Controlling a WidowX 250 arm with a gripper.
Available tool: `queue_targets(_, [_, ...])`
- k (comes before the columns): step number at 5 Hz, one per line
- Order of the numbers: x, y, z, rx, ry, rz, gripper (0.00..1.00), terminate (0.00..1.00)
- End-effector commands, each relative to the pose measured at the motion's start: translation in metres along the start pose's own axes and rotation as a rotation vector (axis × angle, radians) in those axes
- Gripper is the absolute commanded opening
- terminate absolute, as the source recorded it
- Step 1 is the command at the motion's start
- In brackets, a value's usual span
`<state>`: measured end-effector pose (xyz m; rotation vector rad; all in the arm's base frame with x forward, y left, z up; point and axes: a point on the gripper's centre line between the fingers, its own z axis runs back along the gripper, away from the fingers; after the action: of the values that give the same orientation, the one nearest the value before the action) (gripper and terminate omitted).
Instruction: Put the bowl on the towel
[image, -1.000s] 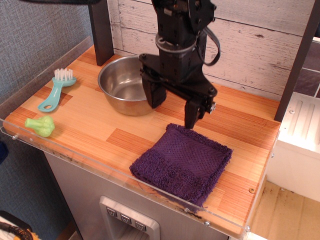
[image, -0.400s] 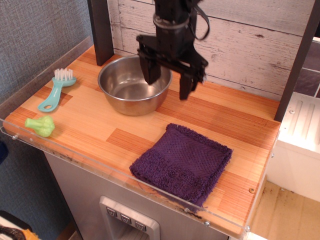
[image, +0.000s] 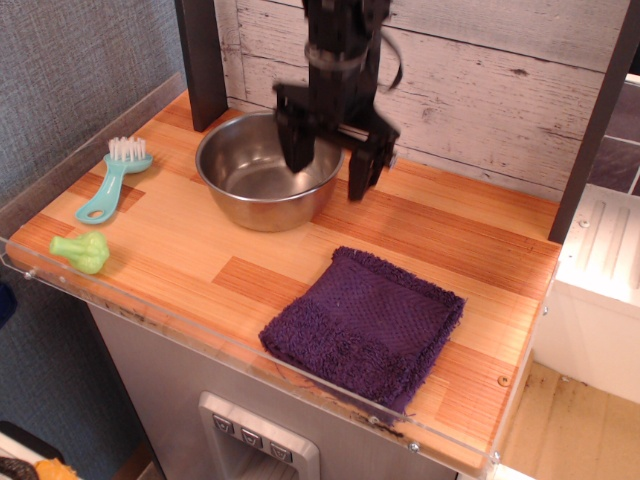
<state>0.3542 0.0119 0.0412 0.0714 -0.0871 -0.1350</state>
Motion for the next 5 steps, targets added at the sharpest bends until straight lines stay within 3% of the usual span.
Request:
queue_targets(1, [0.0102, 0.0014, -0.0016, -0.01, -0.04, -0.002, 1.0, 0.0])
queue_targets(2, [0.0078, 0.0016, 0.0042, -0.001, -0.057, 0.007, 0.0, 0.0])
queue_targets(5, [0.0003, 0.005, 0.0055, -0.014, -0.054, 0.011, 0.0, 0.0])
